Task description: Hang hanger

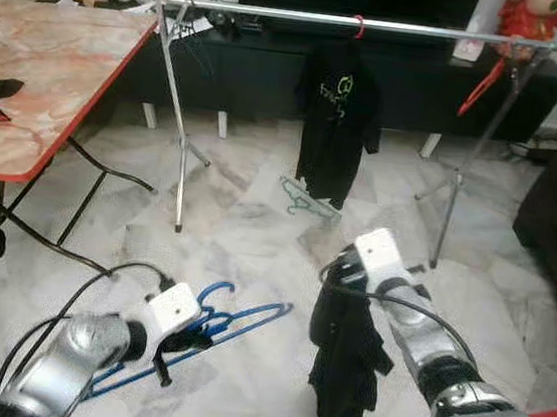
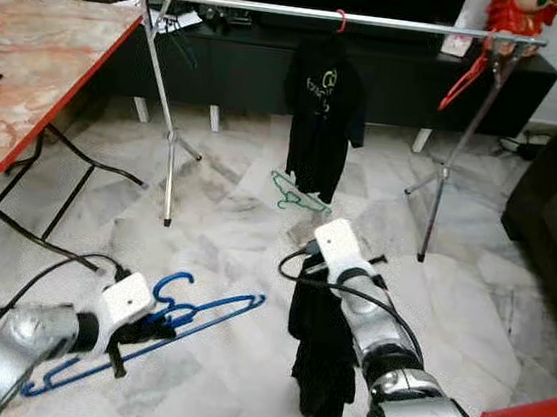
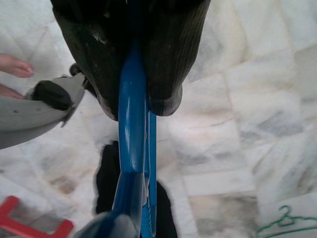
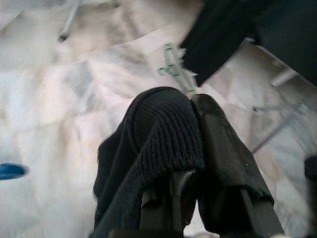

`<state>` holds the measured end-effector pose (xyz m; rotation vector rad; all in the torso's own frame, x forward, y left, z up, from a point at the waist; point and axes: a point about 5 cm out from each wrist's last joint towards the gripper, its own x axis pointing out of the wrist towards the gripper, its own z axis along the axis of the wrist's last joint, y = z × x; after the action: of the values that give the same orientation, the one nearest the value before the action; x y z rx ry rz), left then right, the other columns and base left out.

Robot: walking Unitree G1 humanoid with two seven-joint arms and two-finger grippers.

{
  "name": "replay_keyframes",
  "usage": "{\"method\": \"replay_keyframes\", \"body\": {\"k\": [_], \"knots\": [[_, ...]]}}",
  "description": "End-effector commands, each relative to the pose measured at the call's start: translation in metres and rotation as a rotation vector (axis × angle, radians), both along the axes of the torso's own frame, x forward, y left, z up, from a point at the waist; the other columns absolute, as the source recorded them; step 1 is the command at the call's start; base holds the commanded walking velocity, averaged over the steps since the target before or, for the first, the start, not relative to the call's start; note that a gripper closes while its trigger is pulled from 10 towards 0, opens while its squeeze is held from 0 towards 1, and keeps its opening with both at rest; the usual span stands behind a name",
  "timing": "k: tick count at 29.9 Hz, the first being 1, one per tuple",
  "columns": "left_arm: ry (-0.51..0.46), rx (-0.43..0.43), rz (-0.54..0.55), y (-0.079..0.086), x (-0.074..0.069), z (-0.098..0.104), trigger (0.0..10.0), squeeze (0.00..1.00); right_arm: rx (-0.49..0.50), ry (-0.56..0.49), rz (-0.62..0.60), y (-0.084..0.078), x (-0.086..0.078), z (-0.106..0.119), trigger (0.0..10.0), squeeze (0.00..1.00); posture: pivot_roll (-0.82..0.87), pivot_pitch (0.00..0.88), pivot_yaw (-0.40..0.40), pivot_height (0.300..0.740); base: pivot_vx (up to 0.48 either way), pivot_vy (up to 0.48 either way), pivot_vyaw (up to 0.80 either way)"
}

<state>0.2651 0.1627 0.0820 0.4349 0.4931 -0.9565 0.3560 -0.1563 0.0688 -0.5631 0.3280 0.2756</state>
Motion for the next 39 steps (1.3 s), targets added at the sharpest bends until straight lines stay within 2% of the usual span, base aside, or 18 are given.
{"method": "replay_keyframes", "body": {"k": [1, 7, 14, 21, 25, 30, 39], "knots": [[0.024, -0.020, -0.046, -0.005, 0.000, 0.004, 10.0, 0.00, -0.029, -0.017, 0.028, 0.002, 0.006, 0.009, 10.0, 0.00, -0.01, 0.047, -0.031, 0.740, 0.000, 0.000, 0.00], [0.050, -0.060, -0.140, -0.019, 0.008, 0.016, 10.0, 0.00, -0.078, -0.002, 0.083, 0.011, 0.013, 0.017, 10.0, 0.00, -0.01, 0.040, -0.035, 0.740, 0.000, 0.000, 0.00], [0.055, -0.103, -0.216, -0.034, 0.014, 0.028, 10.0, 0.00, -0.080, 0.000, 0.070, 0.016, 0.020, 0.028, 10.0, 0.00, 0.00, 0.031, -0.039, 0.740, 0.000, 0.000, 0.00], [-0.029, -0.094, -0.096, -0.042, 0.029, 0.024, 10.0, 0.00, -0.046, -0.032, 0.067, 0.026, 0.028, 0.042, 10.0, 0.00, 0.00, 0.026, -0.041, 0.740, 0.000, 0.000, 0.00], [-0.039, -0.044, -0.031, -0.038, 0.034, 0.018, 10.0, 0.00, -0.040, -0.035, 0.067, 0.027, 0.029, 0.044, 10.0, 0.00, 0.00, 0.026, -0.041, 0.740, 0.000, 0.000, 0.00], [-0.038, -0.013, -0.014, -0.033, 0.035, 0.017, 10.0, 0.00, -0.042, -0.034, 0.066, 0.027, 0.029, 0.043, 10.0, 0.00, 0.00, 0.026, -0.041, 0.740, 0.000, 0.000, 0.00], [-0.139, 0.012, 0.152, -0.022, 0.049, 0.017, 10.0, 0.00, -0.042, -0.029, 0.061, 0.025, 0.027, 0.041, 10.0, 0.00, 0.00, 0.016, -0.042, 0.740, 0.000, 0.000, 0.00]]}}
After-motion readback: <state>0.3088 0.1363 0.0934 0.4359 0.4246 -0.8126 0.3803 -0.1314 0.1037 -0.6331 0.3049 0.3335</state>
